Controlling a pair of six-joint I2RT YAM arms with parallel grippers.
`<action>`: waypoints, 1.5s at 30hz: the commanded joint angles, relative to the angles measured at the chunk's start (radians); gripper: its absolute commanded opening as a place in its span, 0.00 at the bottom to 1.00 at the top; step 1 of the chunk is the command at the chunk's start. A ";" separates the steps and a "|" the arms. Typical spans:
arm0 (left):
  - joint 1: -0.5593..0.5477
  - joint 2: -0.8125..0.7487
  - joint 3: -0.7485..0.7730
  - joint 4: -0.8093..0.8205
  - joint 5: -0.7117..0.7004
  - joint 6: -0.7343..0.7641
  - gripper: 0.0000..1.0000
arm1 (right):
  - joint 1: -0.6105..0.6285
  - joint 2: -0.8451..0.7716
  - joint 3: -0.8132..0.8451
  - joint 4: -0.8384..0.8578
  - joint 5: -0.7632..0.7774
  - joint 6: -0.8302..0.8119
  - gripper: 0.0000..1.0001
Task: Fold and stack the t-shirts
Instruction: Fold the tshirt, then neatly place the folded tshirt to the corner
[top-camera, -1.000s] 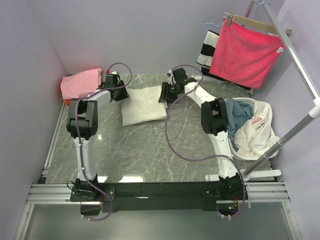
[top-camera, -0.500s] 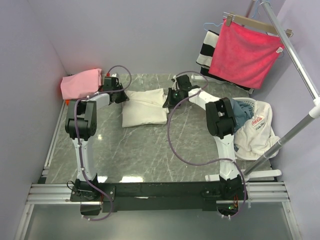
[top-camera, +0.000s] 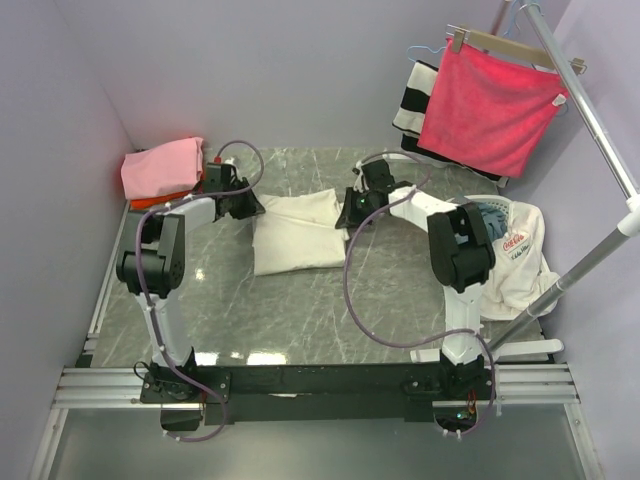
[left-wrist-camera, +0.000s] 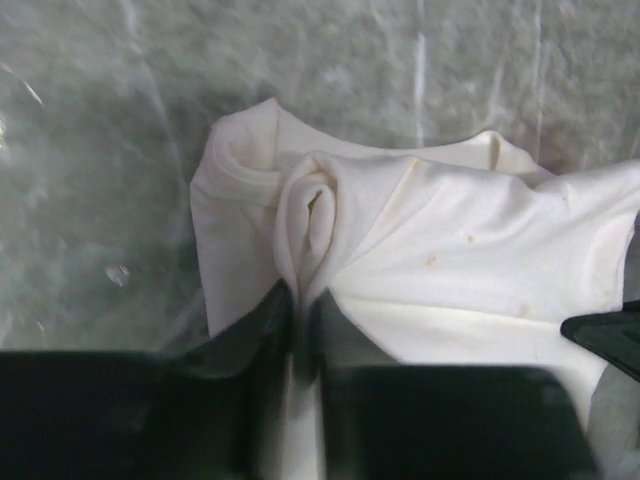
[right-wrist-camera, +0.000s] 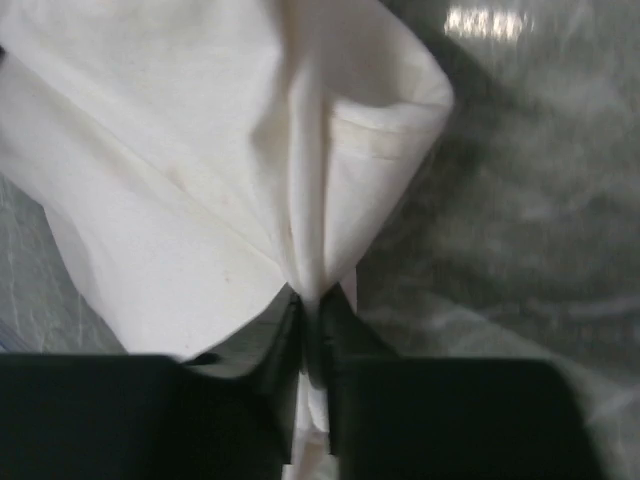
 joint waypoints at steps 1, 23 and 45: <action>-0.014 -0.150 -0.066 0.015 -0.064 -0.025 0.41 | -0.020 -0.170 -0.103 -0.080 0.061 -0.048 0.34; -0.032 -0.259 -0.373 0.104 -0.059 -0.023 0.99 | -0.022 -0.118 -0.046 -0.061 0.077 -0.063 0.62; -0.140 -0.032 -0.339 0.331 0.342 -0.101 0.95 | -0.008 0.043 0.078 -0.121 -0.051 -0.085 0.65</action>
